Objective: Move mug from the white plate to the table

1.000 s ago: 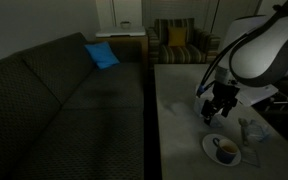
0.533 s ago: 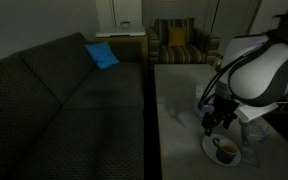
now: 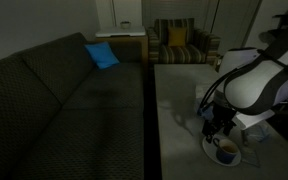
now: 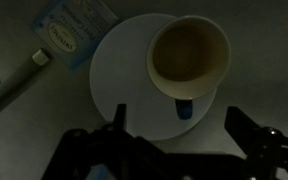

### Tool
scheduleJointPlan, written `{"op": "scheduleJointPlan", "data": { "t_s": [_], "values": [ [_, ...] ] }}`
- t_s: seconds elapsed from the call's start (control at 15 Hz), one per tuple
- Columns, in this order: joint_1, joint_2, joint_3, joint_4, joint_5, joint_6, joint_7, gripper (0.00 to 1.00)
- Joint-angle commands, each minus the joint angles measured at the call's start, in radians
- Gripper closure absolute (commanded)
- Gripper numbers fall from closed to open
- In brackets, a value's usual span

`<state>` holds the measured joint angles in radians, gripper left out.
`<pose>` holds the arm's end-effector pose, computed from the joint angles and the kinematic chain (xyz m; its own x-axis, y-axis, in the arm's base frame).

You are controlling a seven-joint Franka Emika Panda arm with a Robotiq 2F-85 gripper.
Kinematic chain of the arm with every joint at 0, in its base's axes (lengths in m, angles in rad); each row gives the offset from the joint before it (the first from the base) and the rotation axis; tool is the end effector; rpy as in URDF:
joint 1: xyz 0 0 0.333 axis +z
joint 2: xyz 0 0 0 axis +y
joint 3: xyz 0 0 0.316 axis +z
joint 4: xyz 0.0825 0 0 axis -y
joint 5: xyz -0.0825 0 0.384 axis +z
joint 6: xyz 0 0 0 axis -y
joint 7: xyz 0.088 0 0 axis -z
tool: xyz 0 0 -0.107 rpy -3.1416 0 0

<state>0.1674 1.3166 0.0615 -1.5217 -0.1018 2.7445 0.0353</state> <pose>0.5820 0.1394 -0.1227 0.9657 0.2437 -0.0899 0.2424 -0.9698 -0.0257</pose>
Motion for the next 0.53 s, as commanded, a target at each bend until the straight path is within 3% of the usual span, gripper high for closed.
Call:
{"op": "scheduleJointPlan", "data": {
  "t_s": [0.0, 0.47],
  "values": [
    [0.009, 0.000, -0.006, 0.001, 0.009, 0.007, -0.010, 0.00],
    [-0.038, 0.096, 0.035, 0.111, 0.021, -0.028, -0.058, 0.00]
  ]
}}
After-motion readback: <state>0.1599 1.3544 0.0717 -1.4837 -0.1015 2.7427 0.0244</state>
